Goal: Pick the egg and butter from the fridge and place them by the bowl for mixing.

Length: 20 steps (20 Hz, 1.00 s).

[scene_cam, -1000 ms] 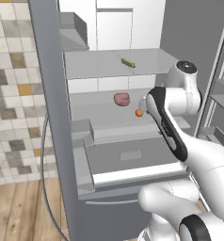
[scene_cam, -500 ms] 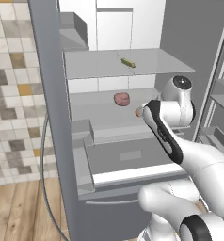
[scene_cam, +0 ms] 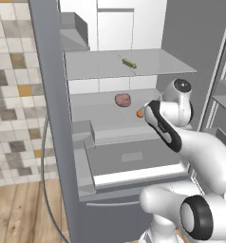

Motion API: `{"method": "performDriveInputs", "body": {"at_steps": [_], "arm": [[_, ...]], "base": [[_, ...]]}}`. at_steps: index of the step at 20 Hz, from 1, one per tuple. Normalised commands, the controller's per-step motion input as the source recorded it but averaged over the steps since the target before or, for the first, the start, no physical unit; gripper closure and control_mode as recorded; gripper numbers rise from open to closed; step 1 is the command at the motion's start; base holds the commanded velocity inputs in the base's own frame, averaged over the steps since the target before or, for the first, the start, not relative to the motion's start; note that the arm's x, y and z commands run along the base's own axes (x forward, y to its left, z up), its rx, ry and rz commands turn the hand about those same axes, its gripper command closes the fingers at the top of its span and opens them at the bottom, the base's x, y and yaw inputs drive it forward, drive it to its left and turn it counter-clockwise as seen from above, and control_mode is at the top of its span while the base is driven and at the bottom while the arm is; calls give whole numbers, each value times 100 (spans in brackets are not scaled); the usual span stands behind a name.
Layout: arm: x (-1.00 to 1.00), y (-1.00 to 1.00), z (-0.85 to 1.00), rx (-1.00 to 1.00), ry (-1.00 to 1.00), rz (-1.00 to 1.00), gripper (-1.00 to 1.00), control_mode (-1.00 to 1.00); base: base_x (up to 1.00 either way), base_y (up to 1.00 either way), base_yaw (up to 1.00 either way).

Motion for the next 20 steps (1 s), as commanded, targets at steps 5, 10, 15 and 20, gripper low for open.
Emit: {"method": "performDriveInputs", "body": {"at_steps": [5,10,15,20], "arm": [[27,-5,-18,7,0,0,-100,-100],[37,-2,-18,2,0,-7,-100,-100],[34,-4,-18,1,0,-5,-100,-100],[39,-6,-16,0,0,0,-100,-100]], "base": [[0,0,0],[0,0,0],[0,0,0],[0,0,0]]}}
